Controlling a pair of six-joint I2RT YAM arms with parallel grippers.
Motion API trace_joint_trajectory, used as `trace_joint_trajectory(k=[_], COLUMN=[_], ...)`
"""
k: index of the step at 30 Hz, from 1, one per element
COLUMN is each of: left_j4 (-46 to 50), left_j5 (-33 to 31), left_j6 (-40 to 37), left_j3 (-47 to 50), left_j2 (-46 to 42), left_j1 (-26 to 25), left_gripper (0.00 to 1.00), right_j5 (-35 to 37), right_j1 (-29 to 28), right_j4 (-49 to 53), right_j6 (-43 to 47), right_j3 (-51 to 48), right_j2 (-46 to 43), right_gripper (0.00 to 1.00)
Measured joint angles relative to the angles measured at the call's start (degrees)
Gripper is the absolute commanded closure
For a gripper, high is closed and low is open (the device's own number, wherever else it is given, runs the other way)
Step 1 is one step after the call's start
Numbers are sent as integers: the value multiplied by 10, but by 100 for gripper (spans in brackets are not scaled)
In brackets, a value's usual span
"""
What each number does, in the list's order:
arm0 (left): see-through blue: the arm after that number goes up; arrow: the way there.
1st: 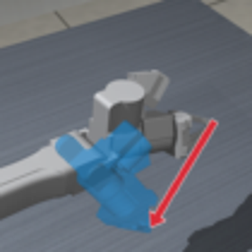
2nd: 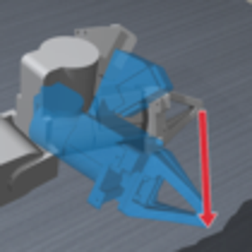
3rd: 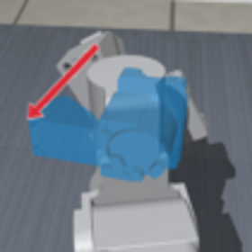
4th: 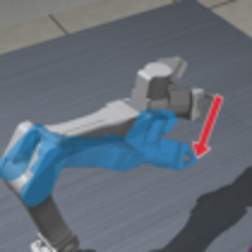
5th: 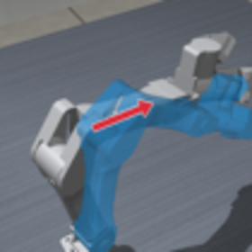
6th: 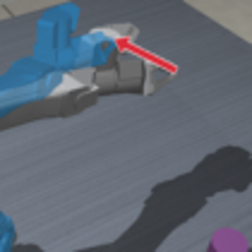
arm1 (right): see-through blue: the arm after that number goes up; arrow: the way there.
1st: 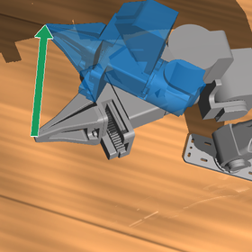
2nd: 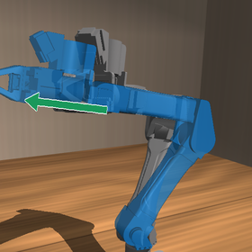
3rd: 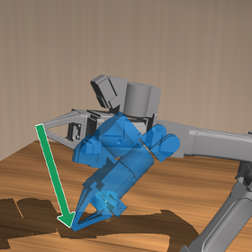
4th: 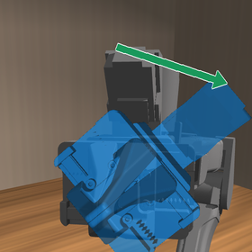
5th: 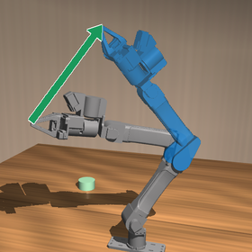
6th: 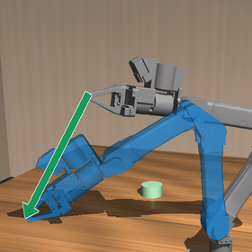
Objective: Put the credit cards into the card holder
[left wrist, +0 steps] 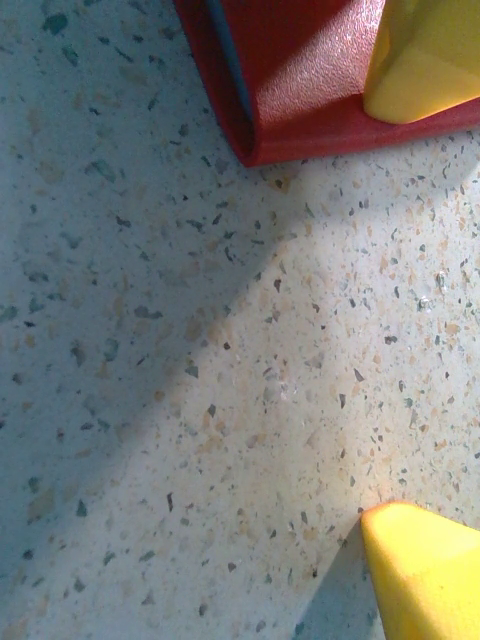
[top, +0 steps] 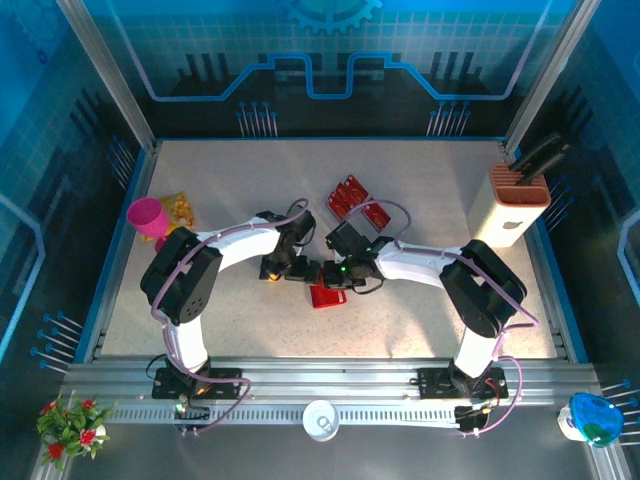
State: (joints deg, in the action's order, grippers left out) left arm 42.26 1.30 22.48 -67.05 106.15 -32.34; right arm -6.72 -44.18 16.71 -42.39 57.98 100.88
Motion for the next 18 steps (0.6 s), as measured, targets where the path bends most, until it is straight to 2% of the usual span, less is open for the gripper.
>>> trace_joint_trajectory(k=[6,18], left_j4=[1,10], left_j5=[3,13], left_j6=[-1,-2], left_j3=[-1,-13], left_j2=[0,0], left_j1=[0,-5], left_gripper=[1,1], right_j5=[-16,-18], right_j1=[8,33], right_j4=[15,45], right_j6=[-10,-10], right_j3=[7,13], right_j2=[-2,-89], right_gripper=[68,64])
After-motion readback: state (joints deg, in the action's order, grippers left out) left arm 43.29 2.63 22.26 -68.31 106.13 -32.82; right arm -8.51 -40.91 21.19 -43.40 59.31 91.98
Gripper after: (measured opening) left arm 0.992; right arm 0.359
